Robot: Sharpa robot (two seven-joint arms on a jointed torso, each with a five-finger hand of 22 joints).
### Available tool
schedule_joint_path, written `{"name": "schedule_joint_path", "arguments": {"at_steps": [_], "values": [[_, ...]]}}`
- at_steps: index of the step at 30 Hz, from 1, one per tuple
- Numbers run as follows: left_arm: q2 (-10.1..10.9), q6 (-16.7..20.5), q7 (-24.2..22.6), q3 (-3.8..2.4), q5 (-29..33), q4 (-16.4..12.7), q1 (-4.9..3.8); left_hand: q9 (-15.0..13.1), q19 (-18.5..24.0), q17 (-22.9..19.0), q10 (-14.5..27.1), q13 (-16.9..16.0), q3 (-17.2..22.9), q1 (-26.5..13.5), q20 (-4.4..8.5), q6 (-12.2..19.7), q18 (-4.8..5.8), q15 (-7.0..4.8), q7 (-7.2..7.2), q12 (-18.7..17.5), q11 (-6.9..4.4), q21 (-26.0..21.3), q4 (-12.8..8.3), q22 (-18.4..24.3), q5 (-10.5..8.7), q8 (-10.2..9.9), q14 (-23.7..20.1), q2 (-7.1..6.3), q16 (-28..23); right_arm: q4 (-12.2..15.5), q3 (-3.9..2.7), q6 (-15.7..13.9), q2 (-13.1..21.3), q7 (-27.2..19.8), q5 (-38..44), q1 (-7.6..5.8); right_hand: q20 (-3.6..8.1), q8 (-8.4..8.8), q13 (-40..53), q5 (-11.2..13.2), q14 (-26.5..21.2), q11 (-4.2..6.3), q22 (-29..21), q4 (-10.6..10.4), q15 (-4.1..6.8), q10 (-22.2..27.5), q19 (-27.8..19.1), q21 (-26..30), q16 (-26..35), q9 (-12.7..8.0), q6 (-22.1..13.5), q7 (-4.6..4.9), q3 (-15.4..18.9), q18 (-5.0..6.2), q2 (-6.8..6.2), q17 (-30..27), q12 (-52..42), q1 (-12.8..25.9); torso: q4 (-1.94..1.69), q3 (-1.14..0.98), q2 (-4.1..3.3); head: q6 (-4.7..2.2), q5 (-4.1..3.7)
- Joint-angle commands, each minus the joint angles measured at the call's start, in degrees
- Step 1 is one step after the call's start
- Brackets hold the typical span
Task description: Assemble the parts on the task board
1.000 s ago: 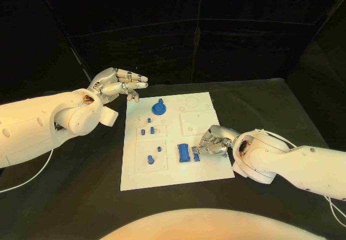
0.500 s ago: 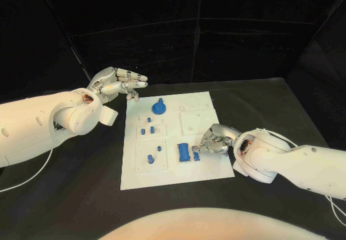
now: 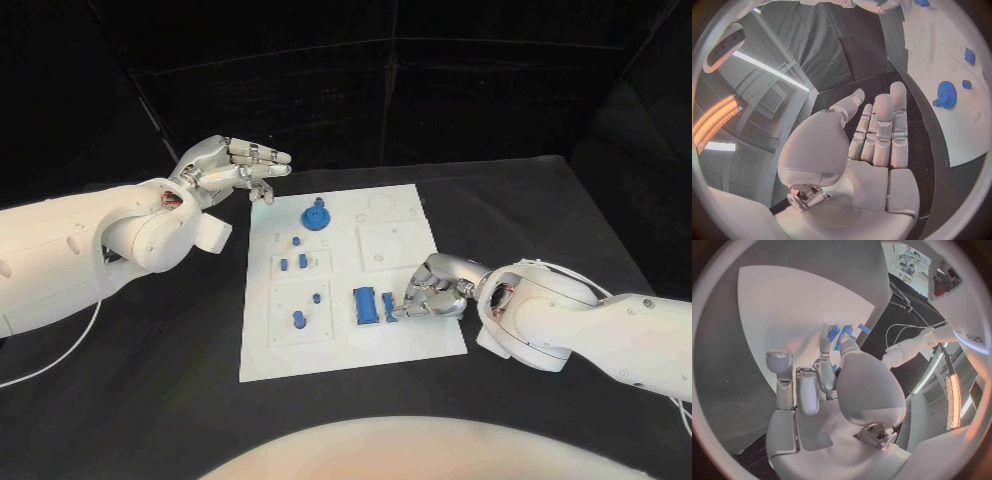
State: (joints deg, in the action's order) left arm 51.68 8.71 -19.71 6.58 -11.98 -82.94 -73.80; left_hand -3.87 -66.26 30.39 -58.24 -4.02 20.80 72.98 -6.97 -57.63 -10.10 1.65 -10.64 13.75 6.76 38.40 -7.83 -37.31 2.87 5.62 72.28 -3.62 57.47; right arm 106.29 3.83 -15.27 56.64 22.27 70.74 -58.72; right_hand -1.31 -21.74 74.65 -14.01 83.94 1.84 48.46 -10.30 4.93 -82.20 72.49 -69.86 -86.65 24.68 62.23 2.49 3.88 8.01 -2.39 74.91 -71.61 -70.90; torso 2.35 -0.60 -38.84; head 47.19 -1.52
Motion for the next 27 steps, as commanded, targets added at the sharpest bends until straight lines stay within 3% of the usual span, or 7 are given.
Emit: {"name": "schedule_joint_path", "arguments": {"at_steps": [1, 10, 17, 27], "values": [[-0.1, -0.5, -0.3, -0.03, 0.2, 0.0, -0.07, 0.0, -0.1, -0.1, 0.5, -0.1, 0.0, -0.4, -0.34, 0.4, -0.33, 0.00, -0.04, 0.3, 0.09, -0.3, 0.3, 0.1, -0.11, -0.3, -0.3, 0.38, -0.1, -0.2, 0.00, 2.7, 0.0, -1.3, -0.4, -0.07, 0.13, -0.35, 0.0, 0.2, 4.7, -0.05, 0.0, 0.1, 0.33, 0.1, -0.3, 0.4, -0.1, 0.1, -0.4, -0.17, 0.3, -0.61, 0.16, 8.3, 0.1, -0.6, -0.01, 0.02, -0.05, -0.13, -0.16], [-0.1, -0.5, -0.3, -0.03, 0.2, -0.1, -0.07, 0.0, -0.1, -0.1, 0.5, -0.1, 0.0, -0.4, -0.34, 0.4, -0.33, 0.00, -0.04, 0.3, 0.09, -0.3, 0.3, 0.1, -0.11, -0.3, -0.3, 0.38, -0.1, -1.9, 0.00, 2.5, -1.4, -0.6, -0.4, -0.07, 0.14, -0.47, 0.1, -0.8, 4.7, 0.01, 0.1, 0.3, 0.36, 0.1, -0.2, 0.3, -0.1, 0.2, -0.5, -0.24, 0.4, -0.62, 1.19, 8.4, 0.0, -1.3, -0.28, -0.01, -0.24, -0.07, 0.13], [0.0, -0.4, -0.3, -0.03, 0.2, -0.1, -0.07, 0.0, -0.1, -0.1, 0.5, -0.1, 0.0, -0.4, -0.34, 0.4, -0.33, 0.00, -0.04, 0.3, 0.09, -0.3, 0.3, 0.1, -0.11, -0.3, -0.3, 0.38, -0.1, -2.6, 0.00, 2.0, -2.3, -0.1, 0.2, -0.07, 0.16, -0.54, 0.2, -1.1, 4.7, 0.06, 0.1, 0.4, 0.39, 0.0, -0.2, 0.3, -0.1, 0.3, -0.5, -0.30, 0.5, -0.62, 1.51, 8.4, -0.1, -1.6, 0.00, -0.01, -0.18, 0.15, 0.24], [0.0, -0.4, -0.4, -0.03, 0.2, -0.1, -0.07, 0.0, -0.1, -0.1, 0.5, -0.1, 0.0, -0.4, -0.34, 0.4, -0.33, 0.00, -0.04, 0.3, 0.09, -0.3, 0.3, 0.1, -0.11, -0.3, -0.3, 0.38, -0.1, -3.0, 0.00, 1.0, -2.9, 0.5, 1.7, -0.06, 0.22, -0.65, 0.4, -1.6, 4.7, 0.17, 0.2, 1.0, 0.48, -0.1, -0.2, 0.3, -0.1, 0.4, -0.5, -0.43, 0.5, -0.63, 1.99, 8.5, -0.3, -2.5, -0.18, -0.02, -0.14, 0.35, 0.20]]}}
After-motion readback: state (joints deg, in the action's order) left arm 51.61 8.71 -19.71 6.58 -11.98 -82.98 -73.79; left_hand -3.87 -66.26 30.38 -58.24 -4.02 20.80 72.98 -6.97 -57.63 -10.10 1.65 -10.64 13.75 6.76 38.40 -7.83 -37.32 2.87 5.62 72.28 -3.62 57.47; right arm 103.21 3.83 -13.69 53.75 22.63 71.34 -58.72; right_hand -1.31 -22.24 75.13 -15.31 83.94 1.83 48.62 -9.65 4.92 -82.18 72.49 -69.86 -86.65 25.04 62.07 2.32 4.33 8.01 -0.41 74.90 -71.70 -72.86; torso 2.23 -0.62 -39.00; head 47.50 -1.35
